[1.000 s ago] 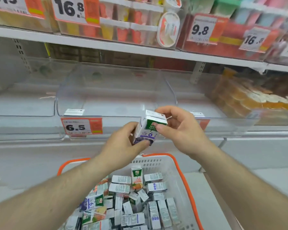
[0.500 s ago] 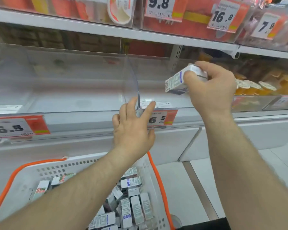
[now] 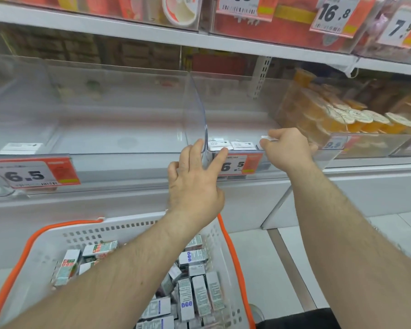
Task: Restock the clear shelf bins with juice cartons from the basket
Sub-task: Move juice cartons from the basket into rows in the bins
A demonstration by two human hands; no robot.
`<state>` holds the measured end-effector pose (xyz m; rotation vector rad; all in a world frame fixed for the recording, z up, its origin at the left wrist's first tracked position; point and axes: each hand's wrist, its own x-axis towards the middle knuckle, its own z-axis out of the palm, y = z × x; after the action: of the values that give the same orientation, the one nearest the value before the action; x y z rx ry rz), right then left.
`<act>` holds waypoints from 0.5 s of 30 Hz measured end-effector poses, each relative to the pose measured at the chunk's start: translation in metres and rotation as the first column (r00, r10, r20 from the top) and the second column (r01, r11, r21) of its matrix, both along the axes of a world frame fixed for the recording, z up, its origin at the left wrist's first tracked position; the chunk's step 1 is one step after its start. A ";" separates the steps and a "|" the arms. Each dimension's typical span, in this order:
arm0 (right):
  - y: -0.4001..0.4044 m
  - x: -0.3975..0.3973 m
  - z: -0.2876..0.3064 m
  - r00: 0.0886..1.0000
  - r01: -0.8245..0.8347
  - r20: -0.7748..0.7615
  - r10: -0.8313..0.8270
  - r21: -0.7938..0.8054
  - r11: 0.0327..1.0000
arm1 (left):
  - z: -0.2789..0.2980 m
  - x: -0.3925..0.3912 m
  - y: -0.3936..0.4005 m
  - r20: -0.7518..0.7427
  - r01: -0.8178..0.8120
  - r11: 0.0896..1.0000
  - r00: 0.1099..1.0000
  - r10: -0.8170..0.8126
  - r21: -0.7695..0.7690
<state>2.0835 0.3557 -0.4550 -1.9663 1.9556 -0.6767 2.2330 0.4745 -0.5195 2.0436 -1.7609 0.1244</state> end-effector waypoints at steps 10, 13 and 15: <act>-0.003 0.014 0.008 0.994 -0.017 -0.102 0.026 0.090 0.996 | 0.002 0.003 0.001 0.025 0.010 0.999 1.000 -0.011 0.042; -0.005 0.015 0.009 0.974 -0.038 -0.216 0.063 0.120 0.992 | 0.002 0.002 0.000 0.017 0.016 0.999 1.000 -0.017 0.045; -0.005 0.013 0.008 0.971 -0.046 -0.225 0.078 0.143 0.989 | 0.001 0.004 0.001 0.030 0.027 0.998 0.999 -0.029 0.052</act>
<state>2.0966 0.3508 -0.4473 -2.0895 1.9981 -0.3003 2.2373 0.4750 -0.5180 2.0624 -1.8284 0.1034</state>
